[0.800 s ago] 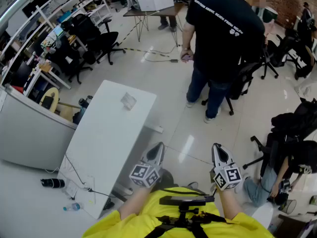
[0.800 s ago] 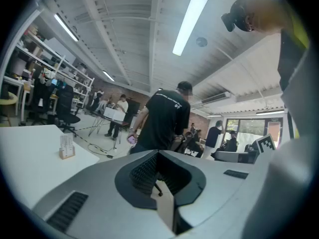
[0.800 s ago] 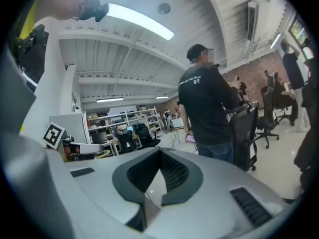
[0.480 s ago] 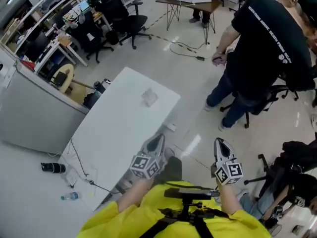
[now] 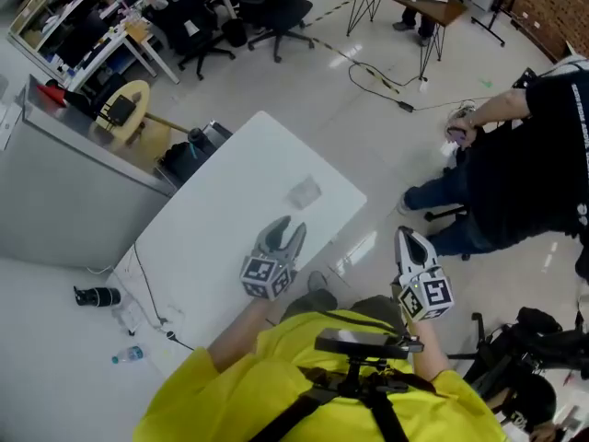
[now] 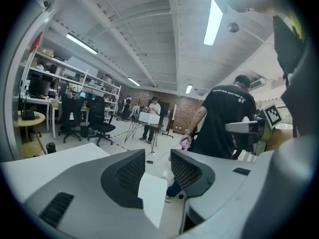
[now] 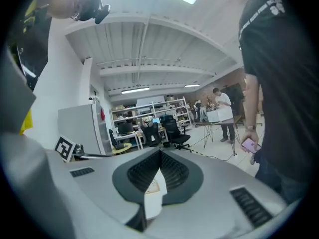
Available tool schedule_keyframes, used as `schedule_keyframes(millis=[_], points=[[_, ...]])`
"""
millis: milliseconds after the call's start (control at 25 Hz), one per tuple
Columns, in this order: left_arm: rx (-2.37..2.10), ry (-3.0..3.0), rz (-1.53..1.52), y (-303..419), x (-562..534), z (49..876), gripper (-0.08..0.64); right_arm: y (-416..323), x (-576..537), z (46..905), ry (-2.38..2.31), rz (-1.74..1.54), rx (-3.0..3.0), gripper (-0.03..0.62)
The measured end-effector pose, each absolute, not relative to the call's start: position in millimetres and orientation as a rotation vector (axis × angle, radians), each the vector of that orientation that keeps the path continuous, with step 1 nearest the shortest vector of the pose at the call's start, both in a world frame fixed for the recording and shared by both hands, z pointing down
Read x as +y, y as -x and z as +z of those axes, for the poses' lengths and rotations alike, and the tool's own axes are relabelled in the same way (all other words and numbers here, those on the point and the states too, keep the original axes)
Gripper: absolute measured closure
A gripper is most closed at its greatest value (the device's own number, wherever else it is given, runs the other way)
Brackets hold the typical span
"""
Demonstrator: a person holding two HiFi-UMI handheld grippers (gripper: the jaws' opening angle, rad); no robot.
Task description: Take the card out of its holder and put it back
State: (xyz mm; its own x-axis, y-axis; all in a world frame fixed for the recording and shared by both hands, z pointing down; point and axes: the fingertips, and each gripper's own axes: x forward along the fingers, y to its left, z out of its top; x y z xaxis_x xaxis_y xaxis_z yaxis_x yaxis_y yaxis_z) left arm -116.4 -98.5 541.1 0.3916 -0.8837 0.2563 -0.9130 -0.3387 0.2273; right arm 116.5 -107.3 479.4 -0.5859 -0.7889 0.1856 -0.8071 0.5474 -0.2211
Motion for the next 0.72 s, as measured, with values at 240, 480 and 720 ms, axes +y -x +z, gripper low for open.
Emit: schedule_keyframes(millis=[240,480,720], points=[[-1.633,-2.243,0.241,156.1,-142.0,604.7,0.354,-97.0,-160.9,506.5,-1.134,0.500,-2.764,0.586],[-1.710,-2.159,0.357,165.3,-168.7,648.0,0.354,-81.4,-208.8,517.4,-0.751,0.500,-2.813,0.586],[-1.711,-2.110,0.368,182.9,-200.9,678.3,0.354,-46.9,-240.6,541.9,-0.614,0.373,-2.795,0.586]])
